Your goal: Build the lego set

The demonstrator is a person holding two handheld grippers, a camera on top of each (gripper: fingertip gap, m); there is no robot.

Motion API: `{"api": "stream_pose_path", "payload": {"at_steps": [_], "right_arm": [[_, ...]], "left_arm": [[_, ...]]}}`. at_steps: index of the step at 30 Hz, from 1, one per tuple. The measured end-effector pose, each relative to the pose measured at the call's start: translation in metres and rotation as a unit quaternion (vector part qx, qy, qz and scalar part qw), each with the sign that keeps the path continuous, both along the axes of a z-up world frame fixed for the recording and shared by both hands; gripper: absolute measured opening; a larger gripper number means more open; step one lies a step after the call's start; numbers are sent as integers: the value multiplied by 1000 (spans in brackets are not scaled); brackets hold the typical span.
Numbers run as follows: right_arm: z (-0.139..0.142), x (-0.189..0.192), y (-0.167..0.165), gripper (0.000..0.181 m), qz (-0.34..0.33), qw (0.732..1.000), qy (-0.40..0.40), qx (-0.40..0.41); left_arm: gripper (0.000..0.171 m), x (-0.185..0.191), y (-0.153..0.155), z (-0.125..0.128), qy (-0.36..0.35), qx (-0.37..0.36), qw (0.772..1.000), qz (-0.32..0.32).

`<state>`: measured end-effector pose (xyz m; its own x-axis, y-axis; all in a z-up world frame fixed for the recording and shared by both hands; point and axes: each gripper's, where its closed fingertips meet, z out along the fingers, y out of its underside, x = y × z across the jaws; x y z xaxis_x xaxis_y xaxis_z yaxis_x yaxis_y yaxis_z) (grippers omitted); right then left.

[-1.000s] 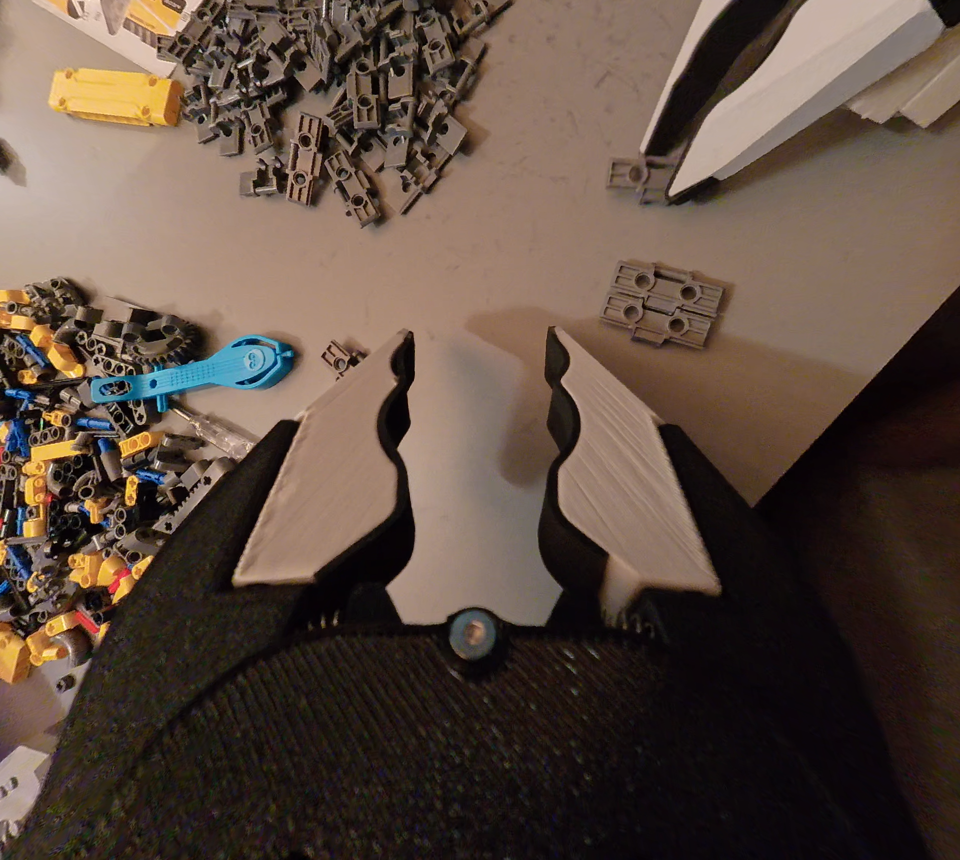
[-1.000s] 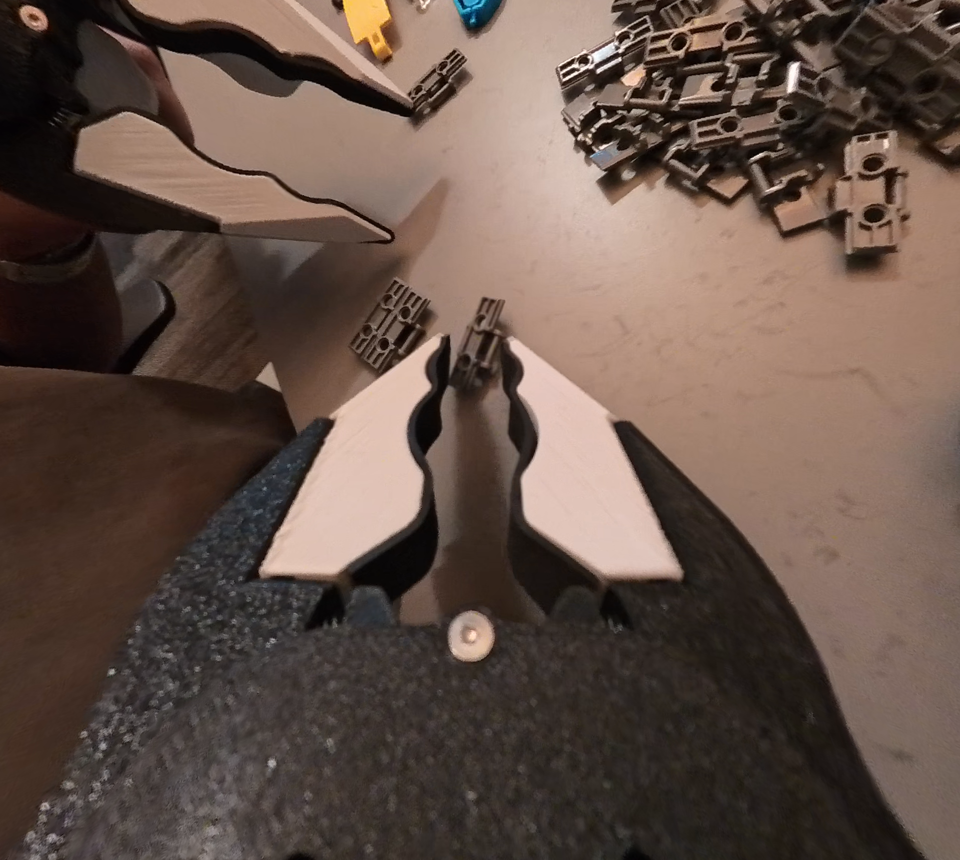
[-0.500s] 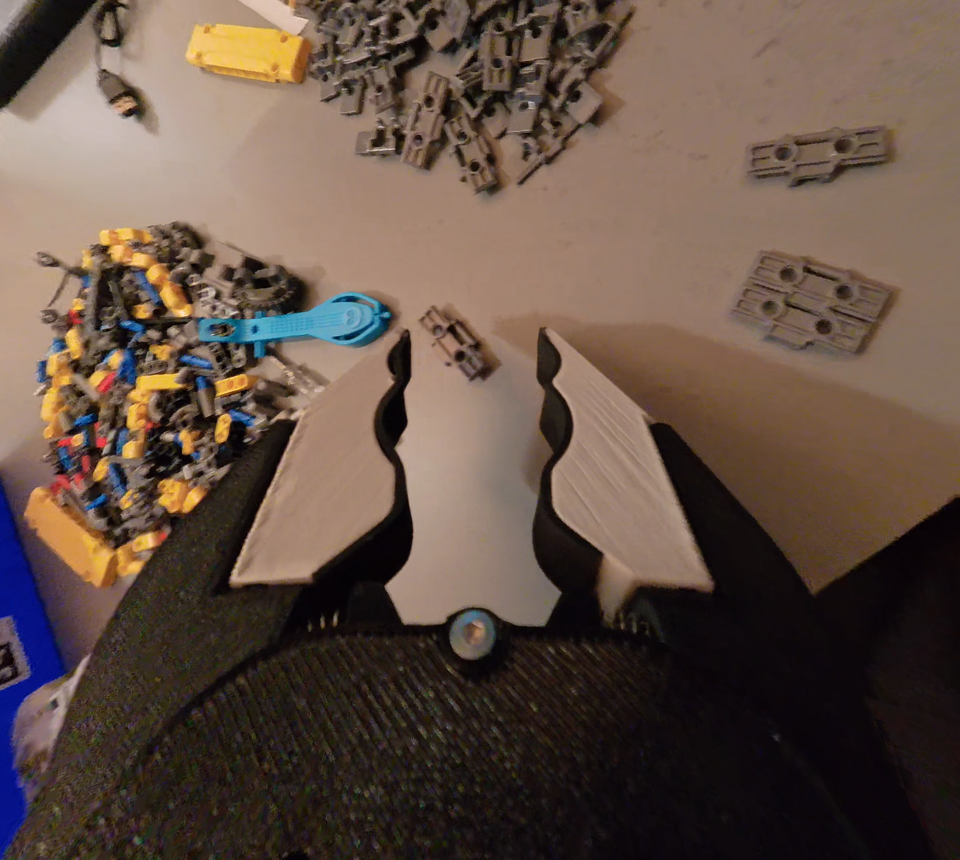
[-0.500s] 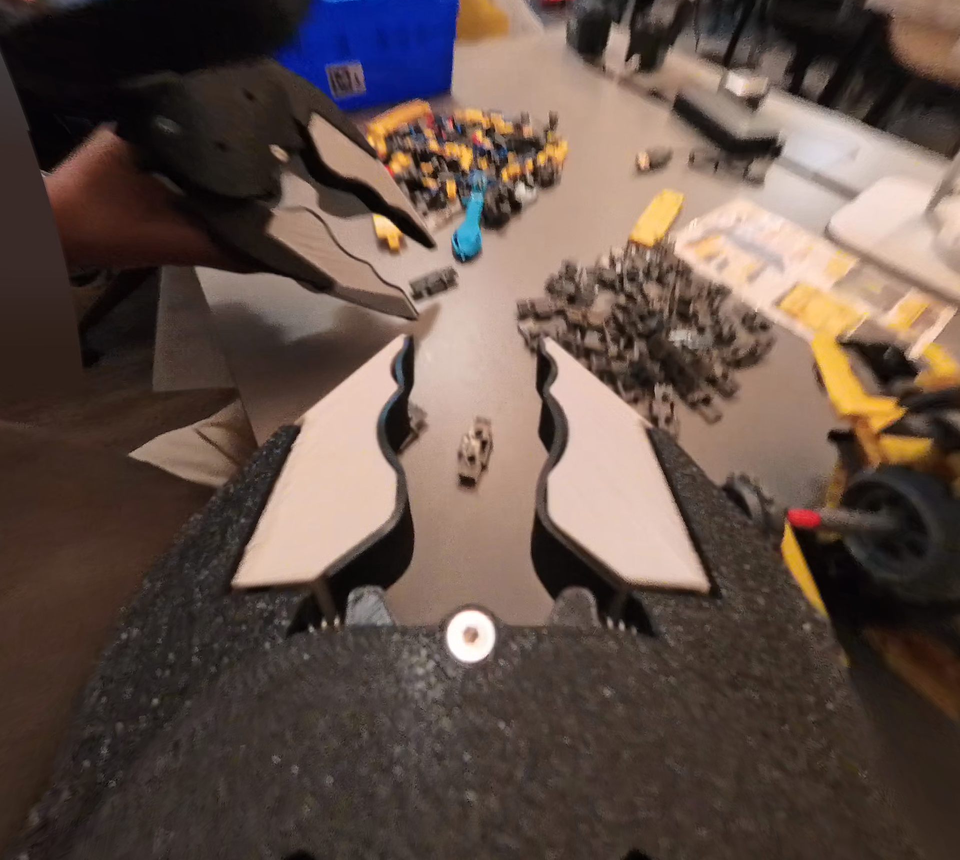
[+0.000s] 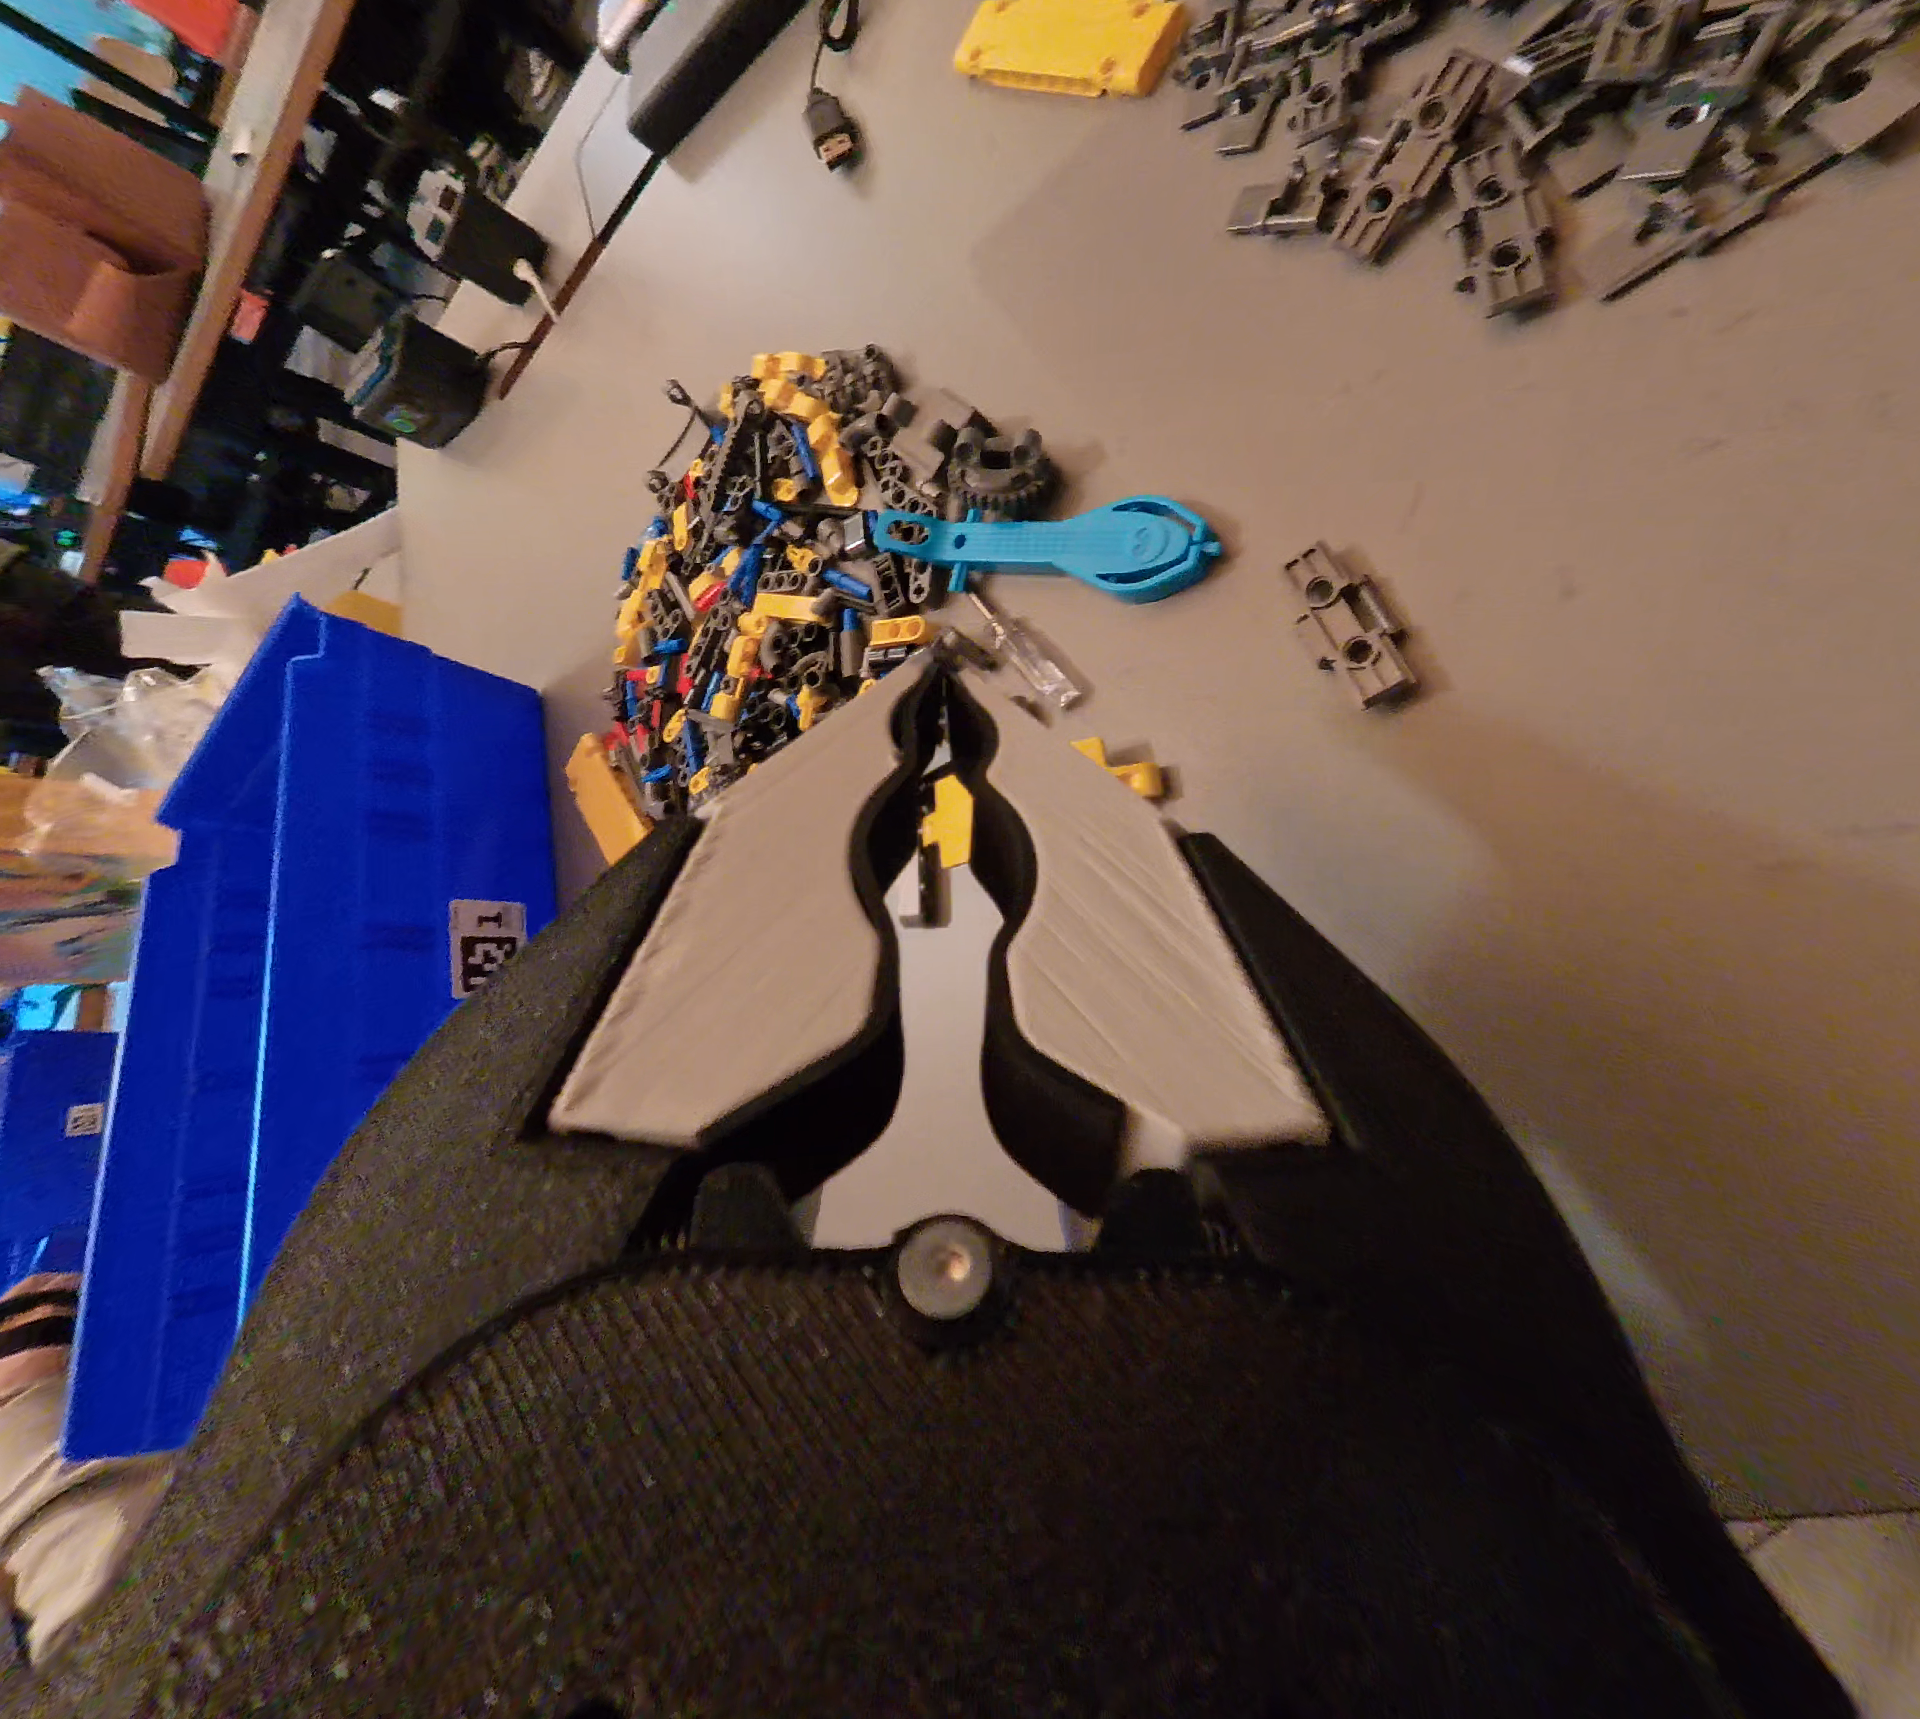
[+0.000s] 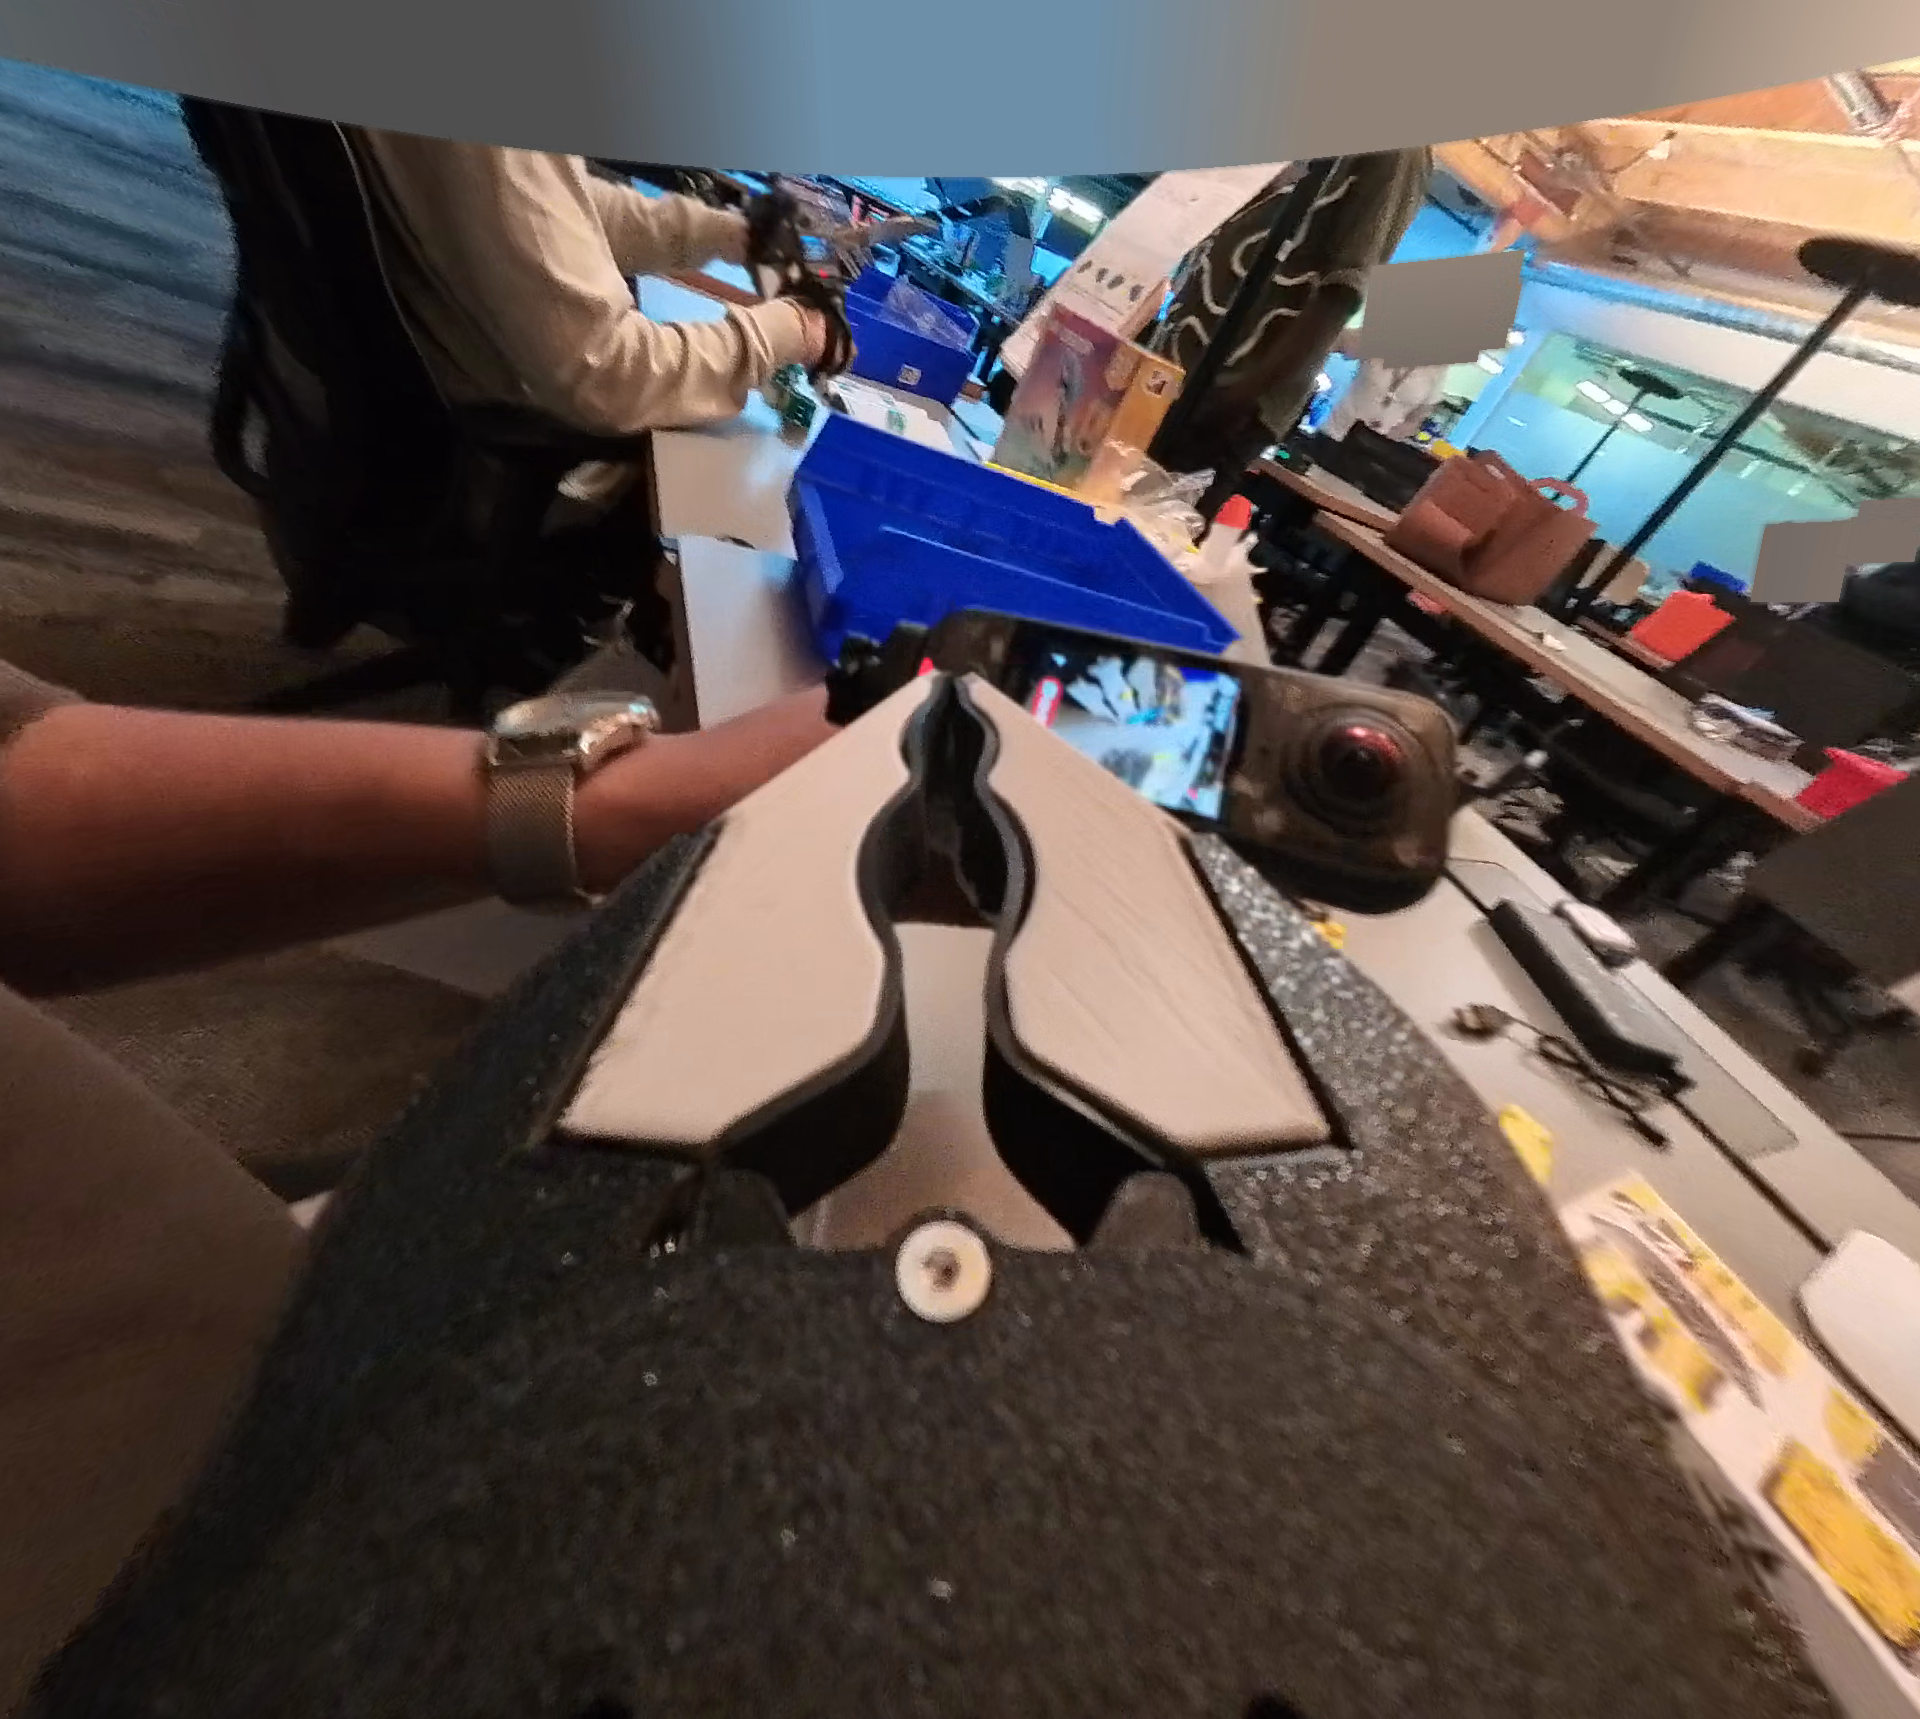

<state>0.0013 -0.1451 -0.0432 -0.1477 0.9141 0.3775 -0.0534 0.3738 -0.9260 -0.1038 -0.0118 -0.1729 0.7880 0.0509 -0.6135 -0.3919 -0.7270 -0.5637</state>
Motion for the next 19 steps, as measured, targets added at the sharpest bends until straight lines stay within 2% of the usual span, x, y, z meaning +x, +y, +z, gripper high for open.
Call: {"api": "stream_pose_path", "payload": {"at_steps": [9,14,16,19], "right_arm": [[-13,-16,-1,0,14,996,-60,-63],[-19,-14,0,0,43,984,-105,-137],[-22,-14,1,0,42,982,-120,-142],[-19,-12,-1,0,53,983,-112,-138]], "left_arm": [[0,-16,-4,6,41,-4,999,21],[0,-43,-13,30,130,15,989,72],[0,-53,-18,35,167,5,982,88],[0,-47,-16,34,147,11,986,75]]}}
